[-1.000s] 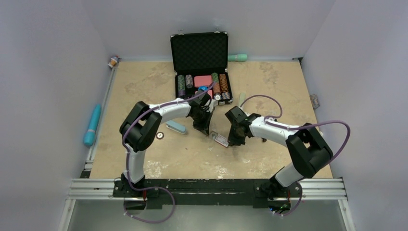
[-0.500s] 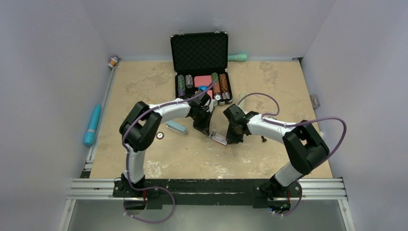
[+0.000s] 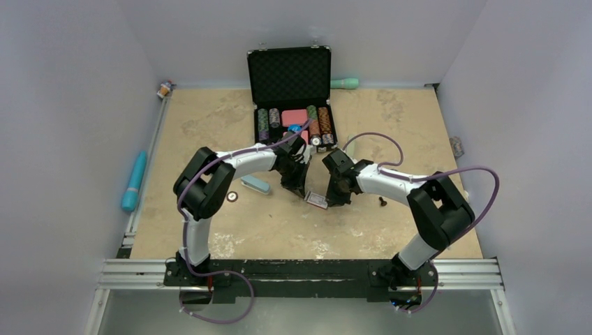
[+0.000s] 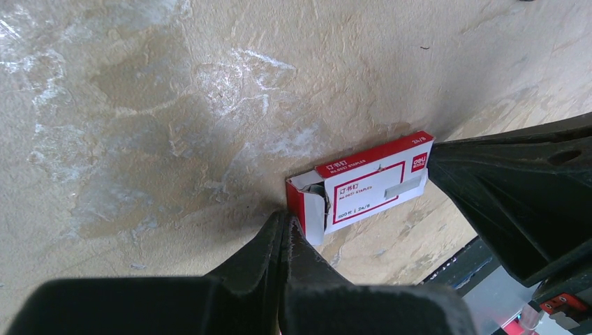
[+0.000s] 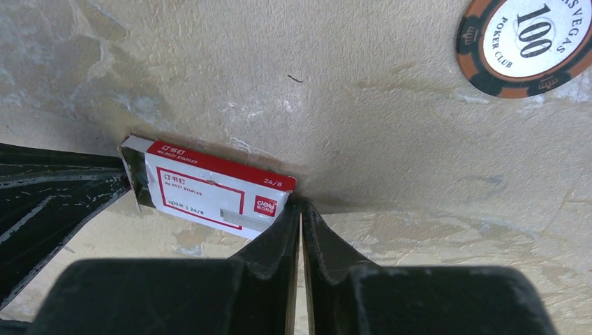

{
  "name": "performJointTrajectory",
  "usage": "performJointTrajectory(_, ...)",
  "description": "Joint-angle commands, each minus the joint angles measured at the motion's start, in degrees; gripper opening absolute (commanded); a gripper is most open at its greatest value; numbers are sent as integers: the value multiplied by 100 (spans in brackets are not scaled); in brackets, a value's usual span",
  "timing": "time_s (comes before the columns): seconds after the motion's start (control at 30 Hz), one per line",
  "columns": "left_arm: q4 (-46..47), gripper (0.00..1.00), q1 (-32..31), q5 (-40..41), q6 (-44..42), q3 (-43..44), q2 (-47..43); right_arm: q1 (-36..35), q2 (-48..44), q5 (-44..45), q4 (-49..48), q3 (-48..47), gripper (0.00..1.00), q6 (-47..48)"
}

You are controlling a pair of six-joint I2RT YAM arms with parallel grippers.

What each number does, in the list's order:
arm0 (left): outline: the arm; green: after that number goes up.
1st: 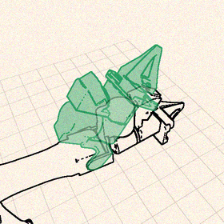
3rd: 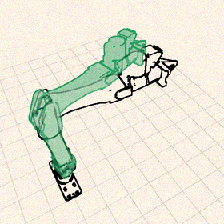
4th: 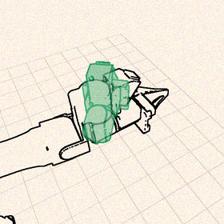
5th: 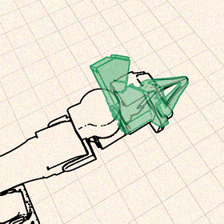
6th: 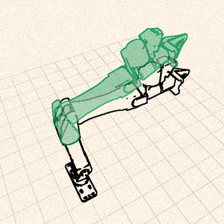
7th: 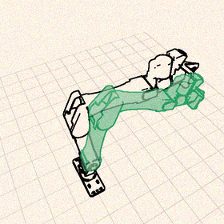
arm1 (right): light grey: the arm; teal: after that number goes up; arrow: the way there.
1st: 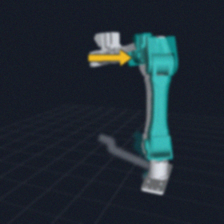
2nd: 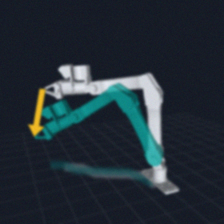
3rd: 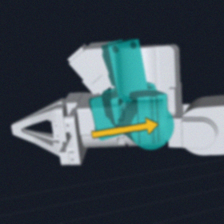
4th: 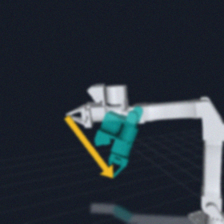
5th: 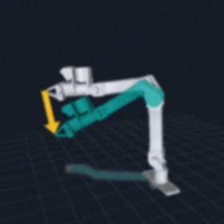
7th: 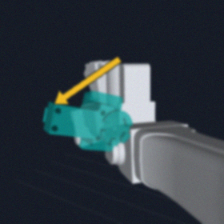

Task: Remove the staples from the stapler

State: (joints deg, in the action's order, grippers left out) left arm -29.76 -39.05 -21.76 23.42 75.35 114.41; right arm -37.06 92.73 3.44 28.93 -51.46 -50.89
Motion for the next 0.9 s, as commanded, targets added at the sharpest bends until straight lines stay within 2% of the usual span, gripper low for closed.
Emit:
performJointTrajectory(0.0,-74,0,-51,168,-53,-209,150,14,235,200,-118,-27,10,97)
performJointTrajectory(0.87,37,0,-57,144,64,-411,-6,8,409,174,-137,-164,9,193)
